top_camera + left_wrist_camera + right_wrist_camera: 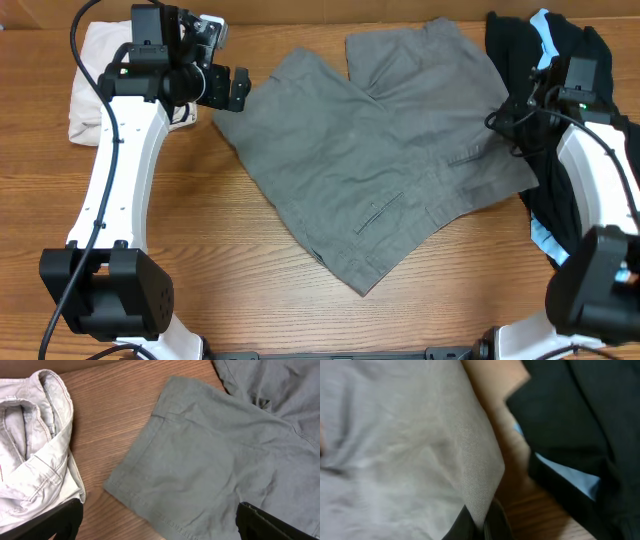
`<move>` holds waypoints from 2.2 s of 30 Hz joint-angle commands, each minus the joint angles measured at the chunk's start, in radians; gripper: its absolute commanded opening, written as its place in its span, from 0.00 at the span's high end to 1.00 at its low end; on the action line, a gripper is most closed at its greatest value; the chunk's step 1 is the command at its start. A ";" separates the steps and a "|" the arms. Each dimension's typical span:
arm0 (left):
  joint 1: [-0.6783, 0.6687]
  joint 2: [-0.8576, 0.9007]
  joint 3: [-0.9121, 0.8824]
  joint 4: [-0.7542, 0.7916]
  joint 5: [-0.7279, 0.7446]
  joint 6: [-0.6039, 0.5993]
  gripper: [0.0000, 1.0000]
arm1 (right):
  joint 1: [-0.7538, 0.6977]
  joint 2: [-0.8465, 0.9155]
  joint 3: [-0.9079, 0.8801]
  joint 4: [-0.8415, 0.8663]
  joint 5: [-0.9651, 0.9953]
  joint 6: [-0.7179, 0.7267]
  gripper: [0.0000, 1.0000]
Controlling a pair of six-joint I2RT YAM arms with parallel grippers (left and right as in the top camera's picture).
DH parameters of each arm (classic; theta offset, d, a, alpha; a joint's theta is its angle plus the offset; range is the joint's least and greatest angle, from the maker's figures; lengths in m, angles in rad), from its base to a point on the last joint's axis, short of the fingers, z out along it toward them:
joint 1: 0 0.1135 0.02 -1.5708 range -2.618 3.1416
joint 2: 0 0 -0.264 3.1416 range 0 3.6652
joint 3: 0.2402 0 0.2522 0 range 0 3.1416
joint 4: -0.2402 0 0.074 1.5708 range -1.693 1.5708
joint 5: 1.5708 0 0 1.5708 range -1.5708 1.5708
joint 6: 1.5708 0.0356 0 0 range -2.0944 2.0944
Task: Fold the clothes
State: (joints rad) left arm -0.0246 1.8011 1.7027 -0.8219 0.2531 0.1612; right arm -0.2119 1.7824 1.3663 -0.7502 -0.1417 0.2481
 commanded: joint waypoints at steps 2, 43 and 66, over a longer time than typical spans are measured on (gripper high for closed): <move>-0.011 0.027 0.027 0.005 0.005 0.019 0.00 | -0.055 0.084 0.010 0.029 0.037 -0.021 0.96; -0.064 0.476 0.027 -0.223 -0.292 -0.298 0.96 | 0.120 0.097 0.243 -0.278 -0.200 -0.039 0.02; 0.122 0.476 0.037 -0.740 -0.468 -0.325 0.36 | 0.121 0.098 0.110 -0.303 -0.136 -0.005 0.03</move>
State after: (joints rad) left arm 0.1097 2.2631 1.7252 -1.5742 -0.2398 -0.1989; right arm -0.0914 1.8915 1.4887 -1.0302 -0.3019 0.2287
